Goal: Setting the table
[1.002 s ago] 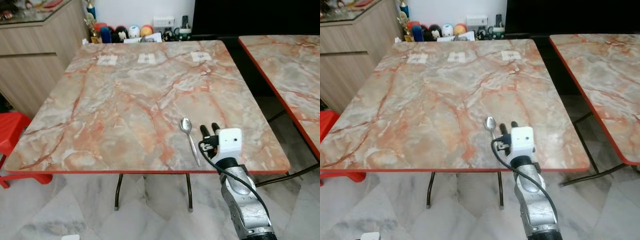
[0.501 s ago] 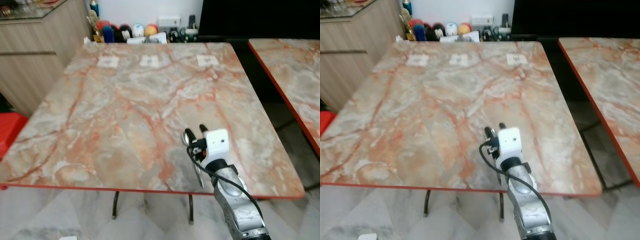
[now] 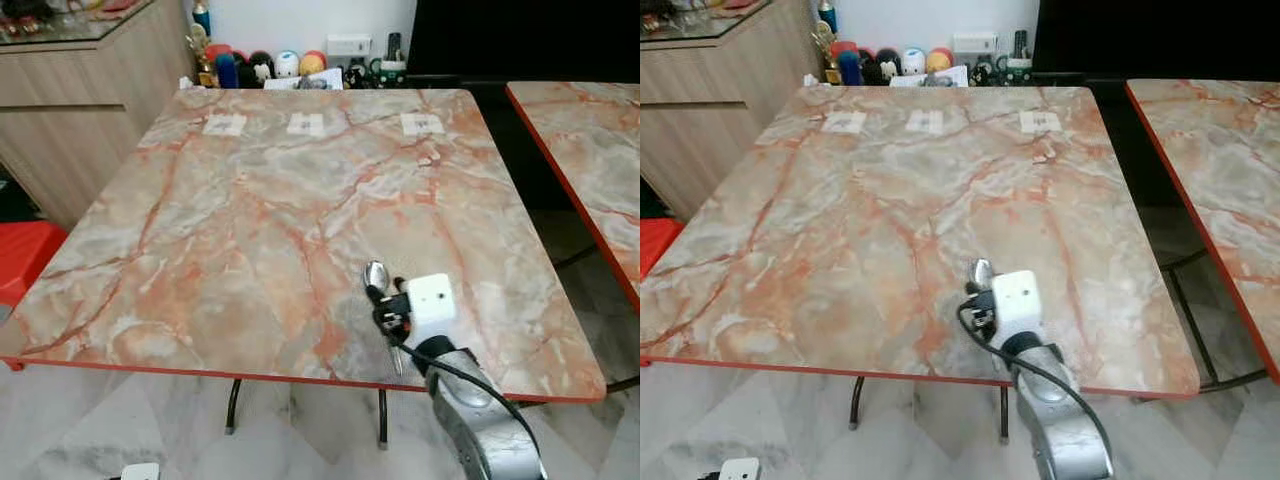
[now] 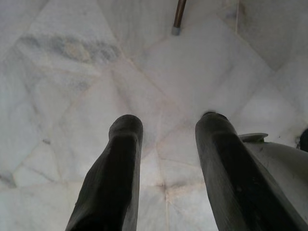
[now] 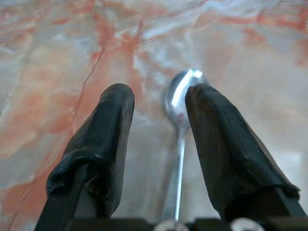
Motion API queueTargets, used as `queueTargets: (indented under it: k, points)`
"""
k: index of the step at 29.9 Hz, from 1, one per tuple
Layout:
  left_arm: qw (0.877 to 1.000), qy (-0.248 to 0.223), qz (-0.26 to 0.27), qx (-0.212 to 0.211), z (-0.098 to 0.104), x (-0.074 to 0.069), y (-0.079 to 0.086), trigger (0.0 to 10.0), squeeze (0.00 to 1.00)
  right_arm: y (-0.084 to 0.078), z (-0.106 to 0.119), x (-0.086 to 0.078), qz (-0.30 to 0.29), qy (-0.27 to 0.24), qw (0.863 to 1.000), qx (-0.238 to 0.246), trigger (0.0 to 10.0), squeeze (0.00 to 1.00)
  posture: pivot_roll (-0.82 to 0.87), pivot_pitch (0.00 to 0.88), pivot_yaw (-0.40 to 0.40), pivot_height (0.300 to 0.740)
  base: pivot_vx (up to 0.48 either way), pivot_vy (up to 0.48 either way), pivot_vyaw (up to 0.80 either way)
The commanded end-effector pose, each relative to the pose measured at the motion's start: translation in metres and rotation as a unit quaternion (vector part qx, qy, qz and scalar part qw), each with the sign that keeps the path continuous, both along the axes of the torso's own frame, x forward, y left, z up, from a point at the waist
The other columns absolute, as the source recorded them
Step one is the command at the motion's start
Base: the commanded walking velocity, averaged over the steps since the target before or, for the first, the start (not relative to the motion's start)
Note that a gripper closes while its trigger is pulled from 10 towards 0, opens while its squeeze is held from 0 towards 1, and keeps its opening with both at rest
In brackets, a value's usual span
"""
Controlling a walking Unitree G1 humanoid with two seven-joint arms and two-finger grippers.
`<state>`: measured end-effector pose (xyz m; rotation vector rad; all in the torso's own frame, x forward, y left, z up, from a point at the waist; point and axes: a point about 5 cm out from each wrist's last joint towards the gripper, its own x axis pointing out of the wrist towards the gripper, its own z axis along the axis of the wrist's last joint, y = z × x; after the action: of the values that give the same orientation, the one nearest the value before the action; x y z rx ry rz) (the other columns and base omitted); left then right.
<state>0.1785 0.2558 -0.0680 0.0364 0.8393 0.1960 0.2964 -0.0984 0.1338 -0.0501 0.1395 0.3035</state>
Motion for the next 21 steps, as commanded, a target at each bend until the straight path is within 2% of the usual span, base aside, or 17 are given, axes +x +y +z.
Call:
queueTargets:
  k: [1, 8, 9, 10, 13, 14, 15, 16, 21]
  points:
    - [1.000, 0.022, -0.002, -0.002, -0.005, -0.010, 0.002, 10.0, 0.00, 0.001, 0.000, 0.006, -0.019, 0.032, 0.999, 0.009, 10.0, 0.00, 0.01, 0.187, 0.044, 0.740, 0.000, 0.000, 0.00]
    - [1.000, 0.023, -0.003, -0.001, -0.005, -0.010, 0.001, 10.0, 0.00, 0.005, 0.005, 0.008, -0.041, 0.054, 0.998, 0.013, 10.0, 0.00, 0.01, 0.185, 0.039, 0.740, 0.000, 0.000, 0.00]
    - [1.000, 0.023, -0.004, -0.001, -0.005, -0.010, 0.001, 10.0, 0.00, 0.006, 0.004, 0.008, -0.042, 0.059, 0.997, 0.015, 10.0, 0.09, 0.02, 0.183, 0.037, 0.740, 0.000, 0.000, 0.00]
    - [1.000, 0.024, -0.004, -0.001, -0.005, -0.010, 0.001, 10.0, 0.00, 0.007, 0.004, 0.007, -0.042, 0.062, 0.997, 0.016, 10.0, 1.00, 0.02, 0.183, 0.037, 0.740, 0.000, 0.000, 0.00]
    - [1.000, 0.024, -0.005, -0.001, -0.005, -0.011, 0.001, 10.0, 0.00, 0.010, 0.002, 0.007, -0.041, 0.075, 0.996, 0.019, 10.0, 1.00, 0.02, 0.178, 0.035, 0.740, 0.000, 0.000, 0.00]
    - [1.000, 0.024, -0.006, -0.001, -0.005, -0.011, 0.000, 10.0, 0.00, 0.011, 0.001, 0.007, -0.040, 0.079, 0.996, 0.016, 10.0, 0.83, 0.02, 0.177, 0.035, 0.740, 0.000, 0.000, 0.00]
    - [1.000, 0.025, -0.006, -0.001, -0.006, -0.011, 0.000, 10.0, 0.00, 0.011, 0.000, 0.007, -0.040, 0.083, 0.996, 0.013, 10.0, 0.62, 0.02, 0.177, 0.034, 0.740, 0.000, 0.000, 0.00]
    - [1.000, 0.025, -0.007, -0.002, -0.006, -0.011, 0.000, 10.0, 0.00, 0.011, -0.001, 0.008, -0.045, 0.093, 0.995, 0.011, 10.0, 0.00, 0.02, 0.175, 0.033, 0.740, 0.000, 0.000, 0.00]
    - [1.000, 0.026, -0.007, -0.002, -0.006, -0.012, -0.001, 10.0, 0.00, 0.010, -0.005, 0.009, -0.051, 0.106, 0.993, 0.005, 10.0, 0.00, 0.02, 0.169, 0.029, 0.740, 0.000, 0.000, 0.00]
